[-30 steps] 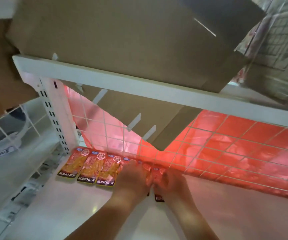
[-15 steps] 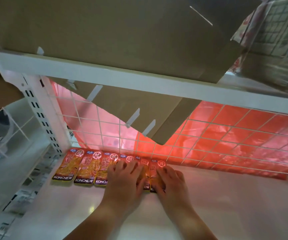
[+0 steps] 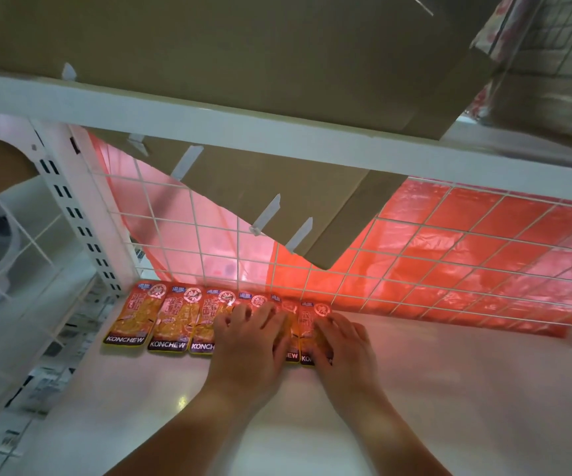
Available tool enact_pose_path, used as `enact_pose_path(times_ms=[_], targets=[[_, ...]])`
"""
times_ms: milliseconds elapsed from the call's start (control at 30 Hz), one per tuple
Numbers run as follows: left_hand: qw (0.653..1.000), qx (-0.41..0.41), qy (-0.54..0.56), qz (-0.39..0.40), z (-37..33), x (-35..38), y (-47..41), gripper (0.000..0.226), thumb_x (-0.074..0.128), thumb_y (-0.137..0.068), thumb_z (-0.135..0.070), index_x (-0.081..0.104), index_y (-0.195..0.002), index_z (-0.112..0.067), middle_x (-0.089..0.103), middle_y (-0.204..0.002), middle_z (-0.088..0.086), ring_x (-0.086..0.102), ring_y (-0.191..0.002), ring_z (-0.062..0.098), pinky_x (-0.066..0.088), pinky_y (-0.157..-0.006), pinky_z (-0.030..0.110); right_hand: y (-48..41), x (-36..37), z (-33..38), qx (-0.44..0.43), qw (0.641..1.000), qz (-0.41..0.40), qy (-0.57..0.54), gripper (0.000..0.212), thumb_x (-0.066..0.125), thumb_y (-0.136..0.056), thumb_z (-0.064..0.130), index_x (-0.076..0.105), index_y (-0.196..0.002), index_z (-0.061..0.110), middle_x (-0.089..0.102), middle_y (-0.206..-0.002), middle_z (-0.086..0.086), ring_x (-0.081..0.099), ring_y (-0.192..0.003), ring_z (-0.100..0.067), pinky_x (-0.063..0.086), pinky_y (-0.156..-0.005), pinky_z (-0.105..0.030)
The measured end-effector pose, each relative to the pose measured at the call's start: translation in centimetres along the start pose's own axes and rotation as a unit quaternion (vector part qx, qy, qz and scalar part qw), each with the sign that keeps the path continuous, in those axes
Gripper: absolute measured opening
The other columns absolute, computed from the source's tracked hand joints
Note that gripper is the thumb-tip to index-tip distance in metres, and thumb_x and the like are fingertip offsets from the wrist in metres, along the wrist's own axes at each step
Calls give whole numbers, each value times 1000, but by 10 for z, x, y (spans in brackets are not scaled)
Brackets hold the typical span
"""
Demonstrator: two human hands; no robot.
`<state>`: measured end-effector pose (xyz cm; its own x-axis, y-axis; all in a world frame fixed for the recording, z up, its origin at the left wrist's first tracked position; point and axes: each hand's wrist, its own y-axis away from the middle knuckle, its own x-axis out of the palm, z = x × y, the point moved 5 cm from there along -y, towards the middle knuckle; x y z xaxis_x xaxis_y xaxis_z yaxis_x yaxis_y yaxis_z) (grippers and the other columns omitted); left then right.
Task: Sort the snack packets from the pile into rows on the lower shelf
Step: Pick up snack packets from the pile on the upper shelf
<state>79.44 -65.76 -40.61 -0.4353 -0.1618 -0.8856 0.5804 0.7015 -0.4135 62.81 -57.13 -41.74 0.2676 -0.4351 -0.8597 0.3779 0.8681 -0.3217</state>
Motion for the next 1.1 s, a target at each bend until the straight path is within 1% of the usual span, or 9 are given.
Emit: enact_pose_path(times_ms=[67, 200, 267, 367, 533, 700, 867, 1000, 1100], targets=[[1000, 1, 6, -10, -1, -1, 0, 33, 51, -97, -48, 58, -128, -36, 56, -134, -12, 50, -105, 28, 37, -87, 48, 0, -1, -3, 17, 1000, 7, -18, 48, 58, -84, 48, 69, -127, 27, 63, -131, 8, 54, -109, -20, 47, -93, -27], [1000, 0, 22, -16, -3, -11, -1, 29, 58, -94, -45, 58, -122, -38, 59, -130, -13, 53, -105, 26, 37, -88, 48, -4, -7, -4, 26, 997, 54, -54, 48, 72, -88, 33, 63, -135, 24, 60, -138, 6, 53, -124, -21, 30, -103, -17], [999, 0, 47, -9, -6, -18, -2, 28, 60, -93, -44, 62, -120, -38, 61, -126, -15, 56, -103, 25, 38, -88, 47, -5, -18, -2, 32, 993, 72, -93, 51, 72, -91, 26, 59, -141, 23, 59, -141, 3, 53, -129, -21, 36, -110, -27], [996, 38, 85, -8, -23, -41, -7, 34, 58, -91, -43, 69, -121, -31, 66, -120, -11, 59, -100, 24, 40, -86, 40, -4, -53, 6, 35, 987, 53, -151, 49, 69, -90, 28, 61, -139, 28, 58, -140, 10, 54, -127, -15, 49, -101, -41], [974, 86, 210, 22, -76, -109, -37, 40, 54, -92, -46, 67, -127, -32, 72, -114, -12, 64, -101, 16, 53, -86, 35, -6, -135, 26, 6, 985, -45, -168, 47, 60, -86, 41, 66, -129, 23, 59, -125, 15, 57, -118, -8, 51, -98, -38], [929, 155, 335, 6, -138, -180, -63, 41, 58, -91, -47, 67, -128, -35, 68, -114, -23, 59, -108, -2, 44, -94, 20, -3, -235, 35, -39, 974, -148, -169, 41, 61, -87, 39, 64, -127, 27, 60, -124, 17, 58, -116, -7, 52, -95, -39], [889, 227, 396, -37, -211, -241, -85, 43, 60, -90, -43, 69, -128, -26, 69, -117, -17, 62, -114, -1, 43, -99, 17, 16, -348, 32, -80, 964, -226, -116, 45, 61, -89, 40, 61, -132, 26, 56, -129, 23, 54, -122, -2, 47, -98, -27], [866, 266, 418, -68, -282, -280, -98, 42, 58, -89, -46, 68, -126, -31, 69, -114, -21, 62, -111, 1, 43, -84, 11, 45, -437, 17, -94, 951, -287, -64, 44, 63, -88, 35, 58, -132, 36, 54, -129, 32, 53, -121, 2, 44, -96, -17], [844, 313, 425, -93, -349, -304, -99, 40, 58, -90, -46, 68, -127, -33, 68, -112, -24, 60, -108, -5, 39, -69, 4, 82, -500, -12, -77, 939, -333, -34, 44, 64, -88, 36, 60, -131, 32, 57, -127, 27, 55, -120, 0, 46, -97, -20]])
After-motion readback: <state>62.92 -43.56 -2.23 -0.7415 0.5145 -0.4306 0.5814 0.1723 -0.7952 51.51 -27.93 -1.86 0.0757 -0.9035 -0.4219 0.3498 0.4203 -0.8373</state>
